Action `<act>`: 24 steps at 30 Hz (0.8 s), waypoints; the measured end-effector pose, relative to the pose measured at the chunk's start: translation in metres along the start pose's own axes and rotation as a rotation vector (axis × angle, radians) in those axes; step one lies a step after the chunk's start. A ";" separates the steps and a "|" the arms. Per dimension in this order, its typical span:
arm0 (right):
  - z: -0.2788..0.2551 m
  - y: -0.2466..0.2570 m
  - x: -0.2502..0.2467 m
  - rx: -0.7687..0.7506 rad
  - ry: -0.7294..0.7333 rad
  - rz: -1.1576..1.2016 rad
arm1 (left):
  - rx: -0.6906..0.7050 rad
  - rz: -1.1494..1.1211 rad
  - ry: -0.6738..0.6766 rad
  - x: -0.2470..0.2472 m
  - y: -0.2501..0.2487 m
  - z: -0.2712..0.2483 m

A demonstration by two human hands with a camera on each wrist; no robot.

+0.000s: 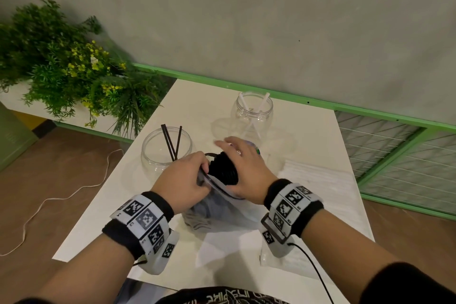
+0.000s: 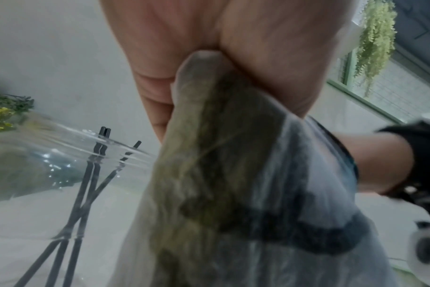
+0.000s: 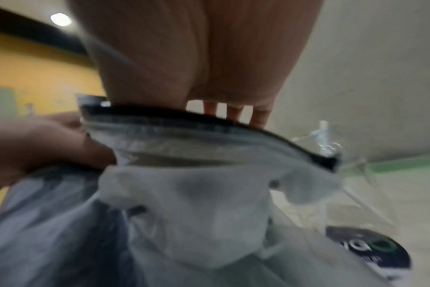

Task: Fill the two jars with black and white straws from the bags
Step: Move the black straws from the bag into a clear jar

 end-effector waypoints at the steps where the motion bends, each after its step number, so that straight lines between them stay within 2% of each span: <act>1: 0.007 0.008 0.004 -0.068 0.028 -0.026 | 0.008 0.003 0.005 0.001 -0.001 0.000; 4: 0.015 0.015 0.006 -0.169 0.043 -0.003 | -0.011 0.038 -0.020 -0.001 0.001 0.002; 7: 0.004 0.002 -0.003 -0.142 -0.006 0.008 | -0.062 0.067 -0.052 -0.004 0.009 0.002; 12: -0.031 -0.014 -0.027 -0.120 -0.199 0.013 | -0.123 0.052 -0.107 -0.009 0.019 0.001; 17: -0.041 -0.023 -0.021 -0.033 -0.184 0.036 | -0.126 0.055 -0.120 -0.009 0.016 0.001; 21: -0.036 -0.016 -0.036 -0.064 -0.294 0.017 | -0.094 -0.006 -0.171 -0.017 0.012 0.000; 22: -0.035 -0.016 -0.038 -0.063 -0.285 0.017 | -0.087 -0.010 -0.184 -0.018 0.012 -0.001; 24: -0.033 -0.021 -0.029 -0.027 -0.176 0.029 | -0.084 0.000 -0.174 -0.018 0.013 0.000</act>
Point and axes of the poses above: each hand's wrist, its own z-axis towards the middle knuckle, its own x-axis out of the palm, y = z × x, the point moved 7 cm from there along z, towards the middle knuckle, and after that the axes turned 13 degrees about -x, right-handed, at the moved point
